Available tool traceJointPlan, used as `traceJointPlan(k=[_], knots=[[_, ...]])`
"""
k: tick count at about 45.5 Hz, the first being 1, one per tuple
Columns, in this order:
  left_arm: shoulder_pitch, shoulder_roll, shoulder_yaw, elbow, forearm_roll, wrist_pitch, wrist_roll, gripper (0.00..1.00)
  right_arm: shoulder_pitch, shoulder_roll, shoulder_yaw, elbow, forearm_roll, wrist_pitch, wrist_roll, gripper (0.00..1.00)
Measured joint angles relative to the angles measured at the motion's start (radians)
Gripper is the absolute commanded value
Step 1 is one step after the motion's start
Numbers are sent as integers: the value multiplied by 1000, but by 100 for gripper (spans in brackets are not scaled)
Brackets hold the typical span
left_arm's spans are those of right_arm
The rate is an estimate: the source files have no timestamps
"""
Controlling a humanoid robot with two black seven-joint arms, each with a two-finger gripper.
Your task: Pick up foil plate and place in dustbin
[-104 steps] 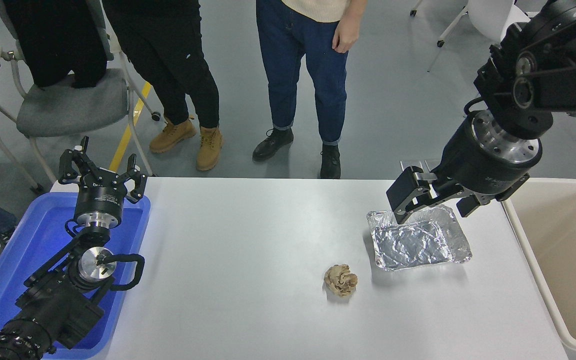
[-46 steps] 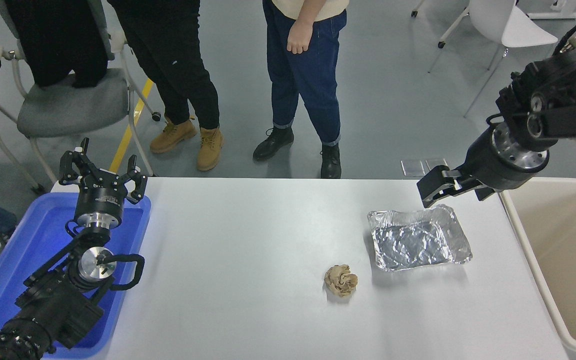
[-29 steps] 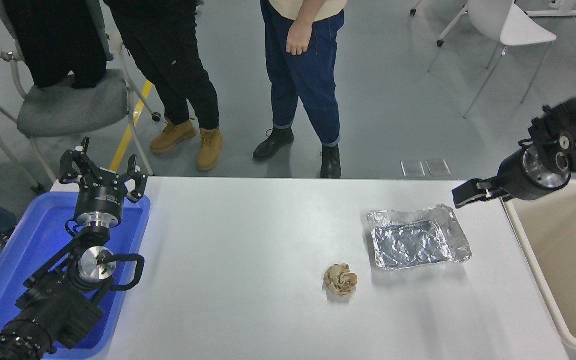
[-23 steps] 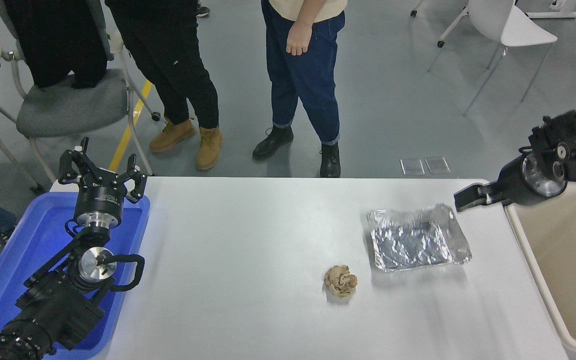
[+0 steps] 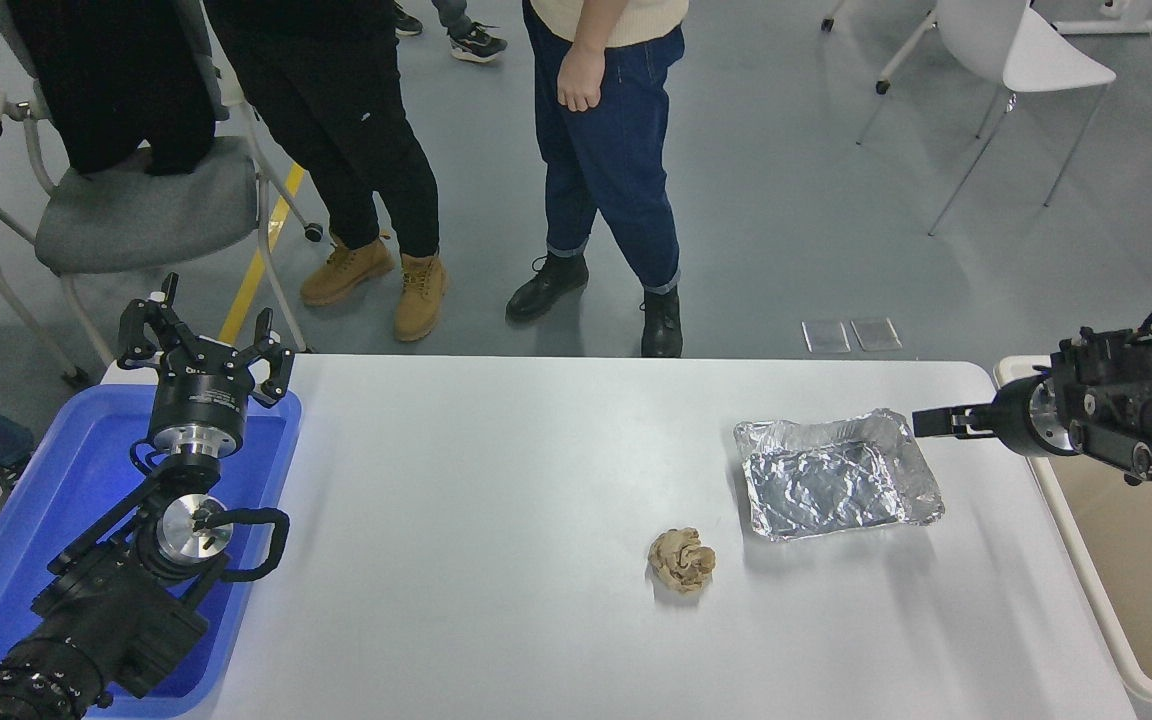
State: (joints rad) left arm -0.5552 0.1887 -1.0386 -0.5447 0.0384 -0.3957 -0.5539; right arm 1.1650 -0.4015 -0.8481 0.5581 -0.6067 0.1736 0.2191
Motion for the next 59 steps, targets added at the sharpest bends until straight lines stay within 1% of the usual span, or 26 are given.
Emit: traceJointPlan(k=[21, 31, 35, 36, 39, 43, 49, 53, 57, 58, 59], knots=[[0, 0, 0, 0, 0, 0, 0, 99, -132, 58, 114, -117, -5, -12, -1, 100], [0, 0, 0, 0, 0, 0, 0, 99, -186, 74, 195, -138, -47, -15, -4, 100], [0, 0, 0, 0, 0, 0, 0, 99, -203, 79, 232, -143, -68, -16, -13, 97], [0, 0, 0, 0, 0, 0, 0, 99, -206, 81, 239, -143, -72, -16, -15, 88], [0, 0, 0, 0, 0, 0, 0, 99, -216, 83, 261, -150, -82, -18, -24, 72], [0, 0, 0, 0, 0, 0, 0, 99, -226, 89, 285, -159, -94, -19, -34, 57], [0, 0, 0, 0, 0, 0, 0, 99, -236, 94, 308, -171, -106, -21, -48, 37], [0, 0, 0, 0, 0, 0, 0, 99, -240, 96, 316, -177, -110, -22, -58, 17], [0, 0, 0, 0, 0, 0, 0, 99, -243, 97, 322, -181, -113, -22, -66, 6], [0, 0, 0, 0, 0, 0, 0, 99, -243, 97, 323, -182, -114, -22, -69, 1], [0, 0, 0, 0, 0, 0, 0, 99, -244, 97, 324, -183, -114, -22, -70, 0]])
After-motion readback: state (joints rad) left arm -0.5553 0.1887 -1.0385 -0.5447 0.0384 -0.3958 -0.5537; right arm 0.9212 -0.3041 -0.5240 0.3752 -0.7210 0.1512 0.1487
